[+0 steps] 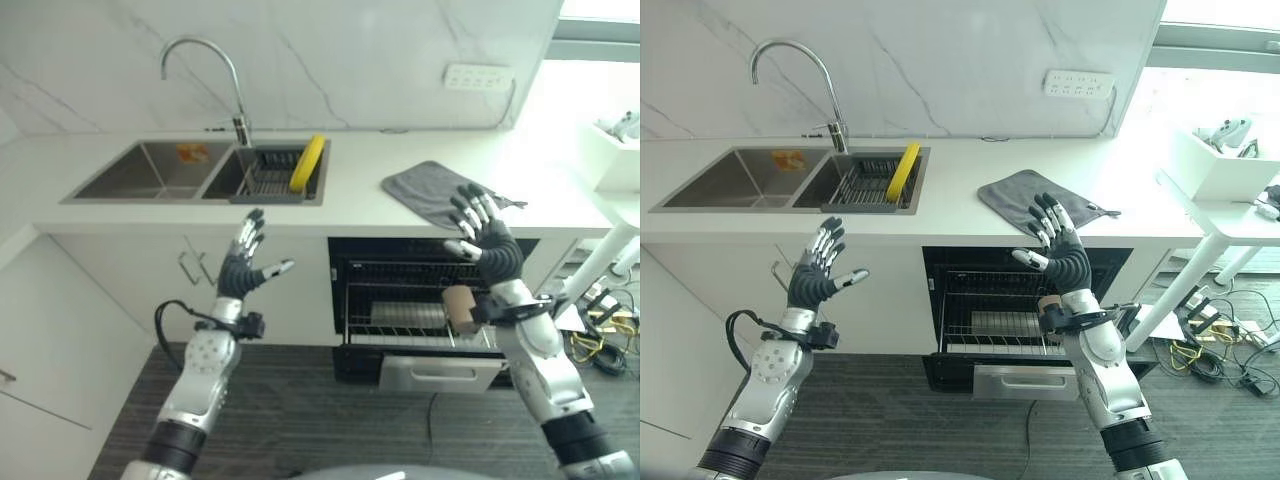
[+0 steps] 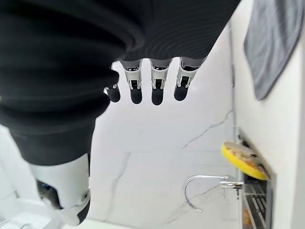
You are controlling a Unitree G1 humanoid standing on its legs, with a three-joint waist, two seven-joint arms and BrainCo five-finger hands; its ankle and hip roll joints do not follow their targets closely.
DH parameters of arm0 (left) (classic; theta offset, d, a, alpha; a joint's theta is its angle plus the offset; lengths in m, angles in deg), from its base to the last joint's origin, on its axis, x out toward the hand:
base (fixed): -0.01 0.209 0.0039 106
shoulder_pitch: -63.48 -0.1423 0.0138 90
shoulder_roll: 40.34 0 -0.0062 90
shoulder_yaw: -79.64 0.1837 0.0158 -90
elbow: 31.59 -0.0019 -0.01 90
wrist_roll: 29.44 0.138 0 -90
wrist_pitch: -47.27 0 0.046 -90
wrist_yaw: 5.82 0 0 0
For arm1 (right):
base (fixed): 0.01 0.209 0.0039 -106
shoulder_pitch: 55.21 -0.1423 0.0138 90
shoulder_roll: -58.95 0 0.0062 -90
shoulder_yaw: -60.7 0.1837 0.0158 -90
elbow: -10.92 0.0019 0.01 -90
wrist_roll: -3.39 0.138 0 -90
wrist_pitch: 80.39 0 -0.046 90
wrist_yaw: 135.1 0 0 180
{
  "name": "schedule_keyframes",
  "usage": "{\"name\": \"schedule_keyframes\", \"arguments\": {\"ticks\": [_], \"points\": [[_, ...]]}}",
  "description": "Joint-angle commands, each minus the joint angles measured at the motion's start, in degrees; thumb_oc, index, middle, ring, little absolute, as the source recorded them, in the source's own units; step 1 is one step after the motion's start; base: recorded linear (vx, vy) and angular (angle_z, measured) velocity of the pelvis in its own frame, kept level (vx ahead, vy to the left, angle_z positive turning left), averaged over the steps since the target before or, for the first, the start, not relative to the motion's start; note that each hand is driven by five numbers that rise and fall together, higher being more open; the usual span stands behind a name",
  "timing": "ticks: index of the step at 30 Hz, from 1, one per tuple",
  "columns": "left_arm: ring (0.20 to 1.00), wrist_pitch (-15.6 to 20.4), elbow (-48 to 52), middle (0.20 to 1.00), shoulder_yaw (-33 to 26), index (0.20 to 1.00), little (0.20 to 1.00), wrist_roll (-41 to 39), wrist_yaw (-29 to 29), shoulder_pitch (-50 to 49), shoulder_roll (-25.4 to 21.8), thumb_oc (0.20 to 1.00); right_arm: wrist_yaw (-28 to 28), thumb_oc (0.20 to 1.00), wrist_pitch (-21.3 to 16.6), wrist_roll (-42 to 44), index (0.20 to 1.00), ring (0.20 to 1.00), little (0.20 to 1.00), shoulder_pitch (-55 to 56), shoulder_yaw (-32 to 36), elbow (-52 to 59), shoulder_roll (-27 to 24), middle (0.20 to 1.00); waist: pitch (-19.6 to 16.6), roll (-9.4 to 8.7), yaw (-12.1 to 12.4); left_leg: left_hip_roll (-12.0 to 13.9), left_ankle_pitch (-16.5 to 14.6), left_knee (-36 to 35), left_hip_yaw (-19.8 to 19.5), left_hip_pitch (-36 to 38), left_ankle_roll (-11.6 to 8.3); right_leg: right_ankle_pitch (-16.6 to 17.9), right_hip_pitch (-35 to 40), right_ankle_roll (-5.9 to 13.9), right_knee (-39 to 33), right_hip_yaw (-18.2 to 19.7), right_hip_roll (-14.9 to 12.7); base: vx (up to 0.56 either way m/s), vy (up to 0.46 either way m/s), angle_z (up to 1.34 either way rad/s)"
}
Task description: Place the dishes in the dishwasher.
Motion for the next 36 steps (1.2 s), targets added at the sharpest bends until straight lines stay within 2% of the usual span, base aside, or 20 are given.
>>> {"name": "schedule_keyframes", "arguments": {"ticks": [1, 8, 9, 10, 11, 12, 13, 14, 15, 16, 17, 18, 20, 23, 25, 30, 32, 33, 35, 36], "points": [[1.000, 4.32, 3.40, 1.000, -2.77, 1.000, 1.000, -2.12, -1.32, 6.91, -1.30, 1.000, -0.74, 1.000, -3.99, 0.79, 1.000, 1.000, 1.000, -6.25, 3.71, 5.02, 0.30, 1.000, 0.62, -0.85, 1.82, -3.66, -5.39, 0.50, -0.46, 2.32, 0.91, -1.62, -0.39, -3.86, 0.57, 1.92, 4.86, 0.03, -0.027, 0.01], [1.000, 1.03, 4.21, 1.000, -3.14, 1.000, 1.000, -2.04, -1.23, 6.08, -1.37, 1.000, 4.34, 1.000, -4.32, -2.75, 1.000, 1.000, 1.000, -5.18, 3.92, 6.73, 0.38, 1.000, 0.35, -0.78, 1.48, -3.70, -5.39, 0.50, -0.83, 2.96, 1.11, -1.87, 0.10, -4.16, 0.61, 2.58, 5.57, 0.03, -0.001, 0.00], [1.000, 1.43, 5.04, 1.000, -3.10, 1.000, 1.000, -1.68, -2.40, 5.19, -1.42, 1.000, 3.02, 1.000, -5.28, -0.64, 1.000, 1.000, 1.000, -3.83, 5.59, 7.32, -2.23, 1.000, 3.02, -2.18, 0.67, -4.24, -6.33, 20.77, -0.57, -4.56, 0.93, -2.69, -1.88, -5.85, 5.95, 2.70, 3.73, -0.01, 0.318, 0.90], [1.000, 1.95, 5.15, 1.000, -3.40, 1.000, 1.000, -1.47, -2.44, 4.87, -1.40, 1.000, 2.53, 1.000, -5.23, -0.15, 1.000, 1.000, 1.000, -4.68, 5.73, 6.62, -2.44, 1.000, 3.48, -1.72, 0.60, -2.46, -5.89, 19.14, -1.81, -4.42, 0.95, -3.44, -3.16, -5.82, 8.22, 3.44, 3.61, 0.17, 1.274, 0.75], [1.000, 1.25, 6.35, 1.000, -3.90, 1.000, 1.000, -2.16, -1.68, 5.11, -1.56, 1.000, 2.65, 1.000, -4.37, -1.10, 1.000, 1.000, 1.000, -5.91, 5.33, 7.00, -2.52, 1.000, 4.75, 0.84, 0.65, 8.50, 3.46, 7.68, -8.73, -3.99, -3.25, -7.97, -4.03, -4.33, 13.54, 7.79, 1.55, 0.24, 1.546, 0.17], [1.000, 1.57, 5.62, 1.000, -3.10, 1.000, 1.000, -2.48, -2.21, 5.74, -2.03, 1.000, 3.50, 1.000, -4.35, 0.13, 1.000, 1.000, 1.000, -5.26, 6.30, 7.40, -3.88, 1.000, 4.80, 1.60, -0.16, 8.22, 0.33, 4.75, -8.13, -2.27, -3.53, -8.41, -5.10, -2.23, 15.87, 7.46, -1.92, 0.27, 1.422, -0.77], [1.000, 1.35, 5.50, 1.000, -3.01, 1.000, 1.000, -2.36, -2.42, 5.83, -2.07, 1.000, 3.76, 1.000, -4.52, 0.13, 1.000, 1.000, 1.000, -5.14, 6.40, 7.33, -3.90, 1.000, 4.82, 1.61, -0.22, 8.05, 0.15, 4.52, -8.01, -2.08, -3.57, -8.55, -5.27, -2.00, 16.26, 7.39, -2.34, 0.23, 1.035, -0.67], [1.000, 2.24, 3.79, 1.000, -1.75, 1.000, 1.000, -1.83, -3.59, 6.04, -2.50, 1.000, 3.80, 1.000, -5.84, 2.57, 1.000, 1.000, 1.000, -1.59, 8.49, 6.81, -1.93, 1.000, 4.82, 1.82, -0.43, 2.92, -2.76, 5.95, -7.76, -1.87, -2.20, -3.24, -5.25, 0.09, 17.80, 5.95, -8.68, 0.30, 1.172, -0.07], [1.000, 1.94, 4.78, 1.000, -4.60, 1.000, 1.000, -1.49, -2.77, 3.12, -3.84, 1.000, 0.87, 1.000, -4.36, 1.48, 1.000, 1.000, 1.000, 0.51, 9.06, 8.06, 0.92, 1.000, 4.08, 1.87, 1.43, -1.99, -3.97, 3.26, -4.25, 1.19, 1.46, 2.41, -7.68, 0.19, 22.15, 1.30, -10.71, 0.32, 1.171, -0.53], [1.000, 1.90, 4.72, 1.000, -5.13, 1.000, 1.000, -1.97, -3.19, 2.92, -4.23, 1.000, 1.46, 1.000, -4.38, 1.68, 1.000, 1.000, 1.000, 0.51, 8.79, 8.33, 0.73, 1.000, 3.99, 1.80, 1.65, -2.48, -4.12, 2.84, -3.64, 1.20, 1.90, 0.82, -7.67, 0.01, 21.82, 0.88, -8.63, 0.27, 0.702, -1.14], [1.000, 2.31, 3.76, 1.000, -5.47, 1.000, 1.000, -2.28, -3.80, 3.09, -4.83, 1.000, 2.76, 1.000, -4.21, 1.31, 1.000, 1.000, 1.000, 0.49, 7.89, 8.98, 0.47, 1.000, 4.14, 1.22, 1.32, -3.73, -4.64, 2.15, -2.68, 1.93, 2.73, -2.13, -7.33, -0.55, 20.89, 0.91, -2.35, 0.27, 0.304, -0.99], [1.000, 1.86, 4.20, 1.000, -4.94, 1.000, 1.000, 0.40, -1.27, 4.81, -3.95, 1.000, 2.54, 1.000, -4.42, 0.71, 1.000, 1.000, 1.000, -1.93, 5.81, 8.13, 1.14, 1.000, 5.36, -0.79, 1.07, -8.40, -6.67, 2.76, -0.83, 2.95, 3.33, -1.70, -8.40, -2.92, 13.03, -3.52, 7.98, 0.27, 0.246, -0.40], [1.000, 2.19, 3.97, 1.000, -3.90, 1.000, 1.000, 1.09, -1.37, 4.94, -3.03, 1.000, 2.64, 1.000, -5.74, 1.12, 1.000, 1.000, 1.000, -2.78, 5.48, 6.60, 1.25, 1.000, 5.54, -1.11, 0.97, -8.94, -7.24, 4.54, -1.75, 2.52, 3.76, -2.28, -8.00, -4.19, 11.01, -2.10, 8.54, 0.22, 0.014, 0.70], [1.000, 2.48, 4.71, 1.000, -2.76, 1.000, 1.000, 2.20, -2.21, 3.61, -2.97, 1.000, 4.65, 1.000, -7.17, 0.59, 1.000, 1.000, 1.000, -4.08, 5.17, 5.92, 0.75, 1.000, 4.70, -1.19, 1.90, -9.40, -8.32, 8.32, -0.50, 0.77, 2.79, -2.69, -4.68, -5.37, 7.01, -2.26, 8.39, 0.12, -0.048, 0.07], [1.000, 2.14, 4.08, 1.000, -3.24, 1.000, 1.000, 1.01, -3.04, 3.80, -3.08, 1.000, 4.28, 1.000, -6.54, 0.18, 1.000, 1.000, 1.000, -2.44, 5.62, 7.27, 1.18, 1.000, 3.68, -1.02, 1.02, -9.49, -9.35, 12.36, -0.25, -0.89, 2.28, -2.45, -3.86, -5.68, 6.33, -0.26, 8.17, 0.15, -0.018, 0.32], [1.000, 2.07, 3.98, 1.000, -3.45, 1.000, 1.000, 1.24, -2.54, 3.94, -2.94, 1.000, 3.32, 1.000, -6.97, 0.77, 1.000, 1.000, 1.000, -1.85, 6.02, 7.18, 1.44, 1.000, 3.17, -1.07, 0.39, -9.46, -9.87, 16.23, 0.93, -1.21, 2.03, -2.60, -3.72, -5.99, 5.78, -0.12, 7.81, 0.05, -0.053, -0.07], [1.000, 2.08, 4.09, 1.000, -3.37, 1.000, 1.000, 1.35, -2.38, 3.83, -2.88, 1.000, 3.32, 1.000, -7.12, 0.86, 1.000, 1.000, 1.000, -1.77, 6.01, 7.32, 1.40, 1.000, 3.24, -1.09, 0.40, -9.29, -9.67, 18.88, 0.95, -2.09, 1.72, -2.81, -3.65, -6.37, 5.68, -0.21, 7.81, 0.02, -0.088, -0.25], [1.000, 1.95, 4.53, 1.000, -3.16, 1.000, 1.000, 2.35, -2.06, 3.41, -2.43, 1.000, 2.86, 1.000, -6.81, 0.95, 1.000, 1.000, 1.000, -1.60, 5.53, 7.46, 2.00, 1.000, 3.87, -0.98, 0.58, -7.64, -6.53, 22.16, -0.03, -5.09, 0.56, -2.61, -2.92, -7.05, 4.82, 1.04, 8.38, 0.05, -0.029, -0.28], [1.000, 2.10, 4.81, 1.000, -3.49, 1.000, 1.000, 2.34, -1.57, 2.75, -2.56, 1.000, 2.45, 1.000, -6.56, 0.73, 1.000, 1.000, 1.000, -1.88, 4.90, 7.29, 2.19, 1.000, 3.81, -0.68, 0.73, -6.77, -5.84, 18.75, -0.51, -4.58, 0.62, -2.52, -2.82, -6.96, 4.35, 2.15, 8.76, 0.09, 0.048, -0.46], [1.000, 2.30, 5.12, 1.000, -4.31, 1.000, 1.000, 2.11, -0.68, 1.42, -2.92, 1.000, 2.20, 1.000, -6.50, 0.58, 1.000, 1.000, 1.000, -2.56, 3.46, 6.79, 2.33, 1.000, 3.72, -0.16, 1.78, -6.18, -4.39, 10.09, -4.39, -3.66, 0.54, -2.54, -2.32, -6.60, 3.41, 5.25, 9.51, 0.12, 0.107, -0.59]]}}
